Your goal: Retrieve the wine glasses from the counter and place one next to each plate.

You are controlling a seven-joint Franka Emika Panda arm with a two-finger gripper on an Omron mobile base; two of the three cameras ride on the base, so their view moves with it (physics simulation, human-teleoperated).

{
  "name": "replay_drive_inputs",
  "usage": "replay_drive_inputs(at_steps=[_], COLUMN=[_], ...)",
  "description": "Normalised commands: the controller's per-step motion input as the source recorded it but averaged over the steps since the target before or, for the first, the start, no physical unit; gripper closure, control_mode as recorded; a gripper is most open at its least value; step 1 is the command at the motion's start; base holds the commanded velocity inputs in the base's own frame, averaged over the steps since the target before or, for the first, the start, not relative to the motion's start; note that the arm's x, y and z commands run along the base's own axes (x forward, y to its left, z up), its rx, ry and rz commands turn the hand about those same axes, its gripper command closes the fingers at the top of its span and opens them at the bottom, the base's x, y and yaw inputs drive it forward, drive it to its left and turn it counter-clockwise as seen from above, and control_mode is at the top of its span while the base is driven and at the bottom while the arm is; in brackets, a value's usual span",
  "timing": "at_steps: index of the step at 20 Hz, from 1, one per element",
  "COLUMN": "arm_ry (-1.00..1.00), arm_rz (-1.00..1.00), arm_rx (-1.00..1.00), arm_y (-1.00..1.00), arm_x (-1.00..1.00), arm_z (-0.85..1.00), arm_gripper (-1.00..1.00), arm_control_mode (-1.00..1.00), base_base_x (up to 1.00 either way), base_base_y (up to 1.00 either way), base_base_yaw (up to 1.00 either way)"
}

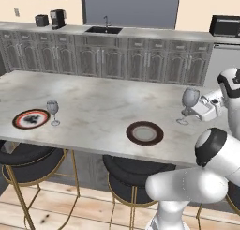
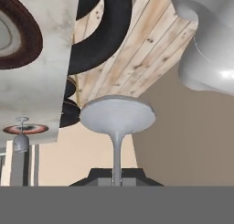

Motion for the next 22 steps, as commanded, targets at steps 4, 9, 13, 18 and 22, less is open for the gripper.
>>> replay_drive_inputs(at_steps=[4, 9, 13, 18, 22], arm_ry=[-0.05, -0.02, 0.00, 0.00, 0.00], arm_rz=[-0.03, -0.05, -0.11, -0.16, -0.14], arm_rx=[-0.18, -0.12, -0.07, -0.02, 0.00], arm_y=[0.00, 0.00, 0.00, -0.01, -0.01], arm_x=[-0.01, 0.00, 0.00, 0.00, 0.00], arm_z=[-0.19, -0.08, -0.14, -0.19, -0.17], arm_gripper=[1.00, 1.00, 1.00, 1.00, 1.00], arm_control_mode=[-1.00, -1.00, -1.00, -1.00, -1.00], base_base_x=[0.00, 0.00, 0.00, 0.00, 0.00], base_base_y=[0.00, 0.00, 0.00, 0.00, 0.00], base_base_yaw=[0.00, 0.00, 0.00, 0.00, 0.00])
